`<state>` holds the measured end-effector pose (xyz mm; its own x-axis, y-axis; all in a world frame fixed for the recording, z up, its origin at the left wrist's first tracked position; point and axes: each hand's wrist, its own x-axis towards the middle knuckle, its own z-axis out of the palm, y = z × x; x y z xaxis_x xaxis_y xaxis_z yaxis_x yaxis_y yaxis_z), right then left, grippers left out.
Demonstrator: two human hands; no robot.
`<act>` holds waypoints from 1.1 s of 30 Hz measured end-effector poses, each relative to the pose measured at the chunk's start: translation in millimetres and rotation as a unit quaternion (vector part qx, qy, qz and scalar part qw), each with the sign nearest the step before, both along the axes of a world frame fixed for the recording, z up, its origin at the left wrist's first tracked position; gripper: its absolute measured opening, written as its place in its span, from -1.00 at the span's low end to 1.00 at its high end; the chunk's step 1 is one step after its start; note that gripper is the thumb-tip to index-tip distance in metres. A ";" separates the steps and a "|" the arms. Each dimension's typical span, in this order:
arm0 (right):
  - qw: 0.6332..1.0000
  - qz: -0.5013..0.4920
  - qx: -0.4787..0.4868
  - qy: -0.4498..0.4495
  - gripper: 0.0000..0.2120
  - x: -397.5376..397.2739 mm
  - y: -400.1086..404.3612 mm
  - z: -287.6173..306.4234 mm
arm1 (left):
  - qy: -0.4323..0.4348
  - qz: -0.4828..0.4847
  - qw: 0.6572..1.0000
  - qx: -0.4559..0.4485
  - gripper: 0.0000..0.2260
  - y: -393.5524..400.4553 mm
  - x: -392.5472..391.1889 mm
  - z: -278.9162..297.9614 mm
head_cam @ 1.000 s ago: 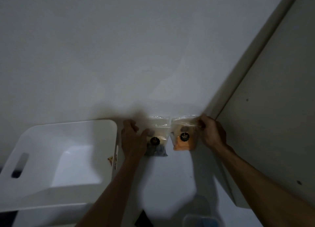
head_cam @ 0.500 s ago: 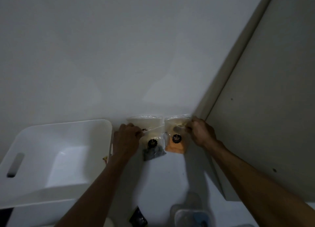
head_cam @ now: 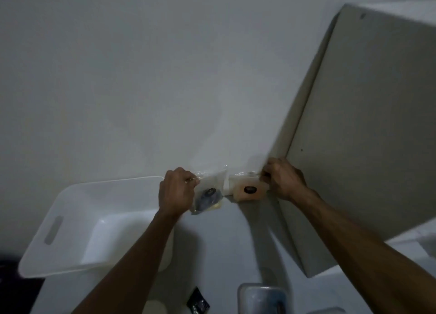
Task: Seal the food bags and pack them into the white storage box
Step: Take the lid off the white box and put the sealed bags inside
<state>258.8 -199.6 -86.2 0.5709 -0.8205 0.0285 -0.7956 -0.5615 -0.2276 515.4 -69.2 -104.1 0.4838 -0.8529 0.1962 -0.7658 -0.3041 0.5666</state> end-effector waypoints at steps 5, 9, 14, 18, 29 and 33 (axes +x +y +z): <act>0.998 0.018 -0.052 -0.028 -0.86 6.3 34.8 73.4 | 0.004 -0.012 0.998 -0.053 -0.87 16.4 17.5 52.7; 0.994 0.038 -0.087 -0.045 -0.90 30.1 81.2 132.0 | 0.005 -0.011 0.997 -0.079 -0.86 48.4 42.0 100.6; 0.985 0.062 -0.136 -0.081 -0.90 80.9 152.0 178.7 | -0.009 -0.018 0.995 -0.098 -0.85 106.2 89.9 147.8; 0.983 0.058 -0.134 -0.114 -0.88 130.4 200.3 190.9 | -0.018 -0.018 0.995 -0.101 -0.86 145.8 135.0 162.7; 0.988 0.076 -0.101 -0.088 -0.87 241.7 239.6 119.2 | -0.007 0.001 0.998 -0.069 -0.90 170.1 210.7 107.7; 0.989 0.085 -0.105 -0.064 -0.86 261.3 223.2 80.7 | -0.001 -0.008 0.999 -0.037 -0.91 154.5 218.8 72.1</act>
<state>520.1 23.5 -5.6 0.6808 -0.6812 0.2694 -0.6579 -0.7303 -0.1840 734.2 85.3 -32.1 0.4704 -0.8430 0.2610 -0.7716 -0.2494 0.5851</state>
